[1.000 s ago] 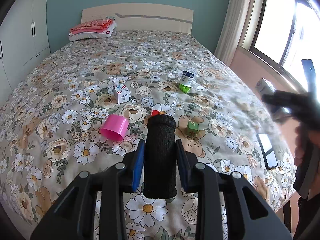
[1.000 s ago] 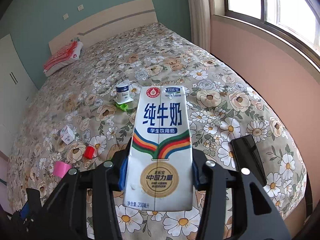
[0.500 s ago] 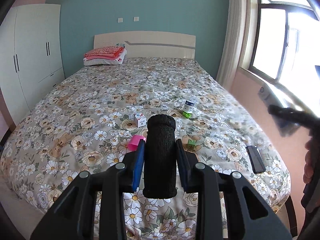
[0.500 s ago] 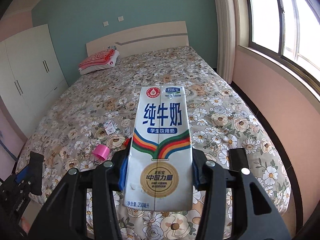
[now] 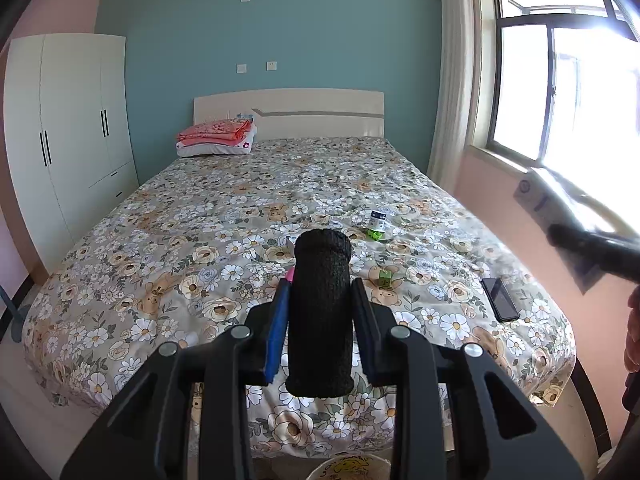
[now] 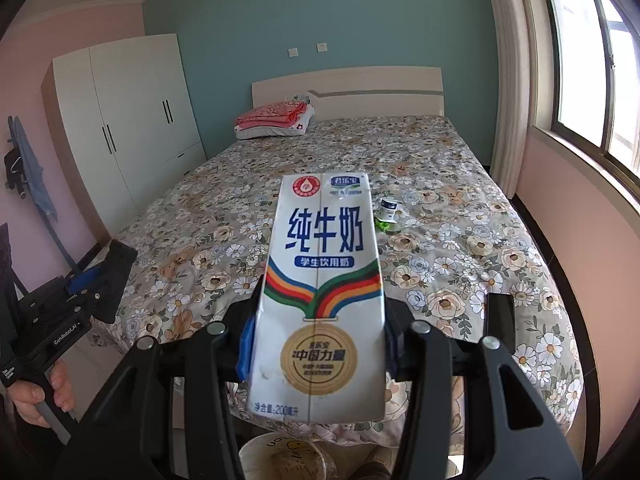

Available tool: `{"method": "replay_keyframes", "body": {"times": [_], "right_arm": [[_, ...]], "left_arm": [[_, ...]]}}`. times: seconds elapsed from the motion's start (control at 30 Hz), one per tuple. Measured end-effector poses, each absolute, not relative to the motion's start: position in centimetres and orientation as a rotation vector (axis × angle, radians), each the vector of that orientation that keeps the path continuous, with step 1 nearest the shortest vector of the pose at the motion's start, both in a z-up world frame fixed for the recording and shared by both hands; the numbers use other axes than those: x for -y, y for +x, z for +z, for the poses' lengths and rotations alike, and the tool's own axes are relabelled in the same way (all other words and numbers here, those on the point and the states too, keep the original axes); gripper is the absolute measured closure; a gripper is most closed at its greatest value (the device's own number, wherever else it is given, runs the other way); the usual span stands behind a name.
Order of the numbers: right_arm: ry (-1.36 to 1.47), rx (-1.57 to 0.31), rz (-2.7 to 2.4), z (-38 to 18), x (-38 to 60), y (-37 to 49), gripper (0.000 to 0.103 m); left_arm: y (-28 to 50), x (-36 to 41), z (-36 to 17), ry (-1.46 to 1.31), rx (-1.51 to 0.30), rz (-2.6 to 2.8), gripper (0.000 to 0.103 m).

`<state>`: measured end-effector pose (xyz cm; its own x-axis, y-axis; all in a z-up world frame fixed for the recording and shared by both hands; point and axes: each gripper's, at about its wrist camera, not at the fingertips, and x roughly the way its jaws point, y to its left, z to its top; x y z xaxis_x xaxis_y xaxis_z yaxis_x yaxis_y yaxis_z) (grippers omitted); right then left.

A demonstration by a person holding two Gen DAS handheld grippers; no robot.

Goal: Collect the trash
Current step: 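Carry the black cylinder and milk carton over the trash bin with both tools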

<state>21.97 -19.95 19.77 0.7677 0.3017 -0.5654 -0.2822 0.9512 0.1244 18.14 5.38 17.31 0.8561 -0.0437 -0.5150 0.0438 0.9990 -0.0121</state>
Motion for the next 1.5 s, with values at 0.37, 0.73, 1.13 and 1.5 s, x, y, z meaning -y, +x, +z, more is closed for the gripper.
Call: {"method": "replay_keyframes", "body": {"times": [0.37, 0.73, 1.13, 1.5], "right_arm": [[-0.084, -0.66, 0.385, 15.5, 19.2, 15.0, 0.055], [-0.216, -0.837, 0.516, 5.4, 15.1, 11.5, 0.055], [-0.227, -1.145, 0.597, -9.0, 11.7, 11.5, 0.055], [-0.201, -1.39, 0.592, -21.1, 10.2, 12.1, 0.055]], "left_arm": [[12.7, -6.8, 14.2, 0.043, -0.576, -0.068, 0.07], [10.8, -5.9, 4.7, 0.071, -0.787, -0.159, 0.07], [11.6, -6.2, -7.9, -0.015, -1.052, -0.18, 0.07], [12.6, -5.9, -19.3, -0.097, -1.286, -0.21, 0.07]]}}
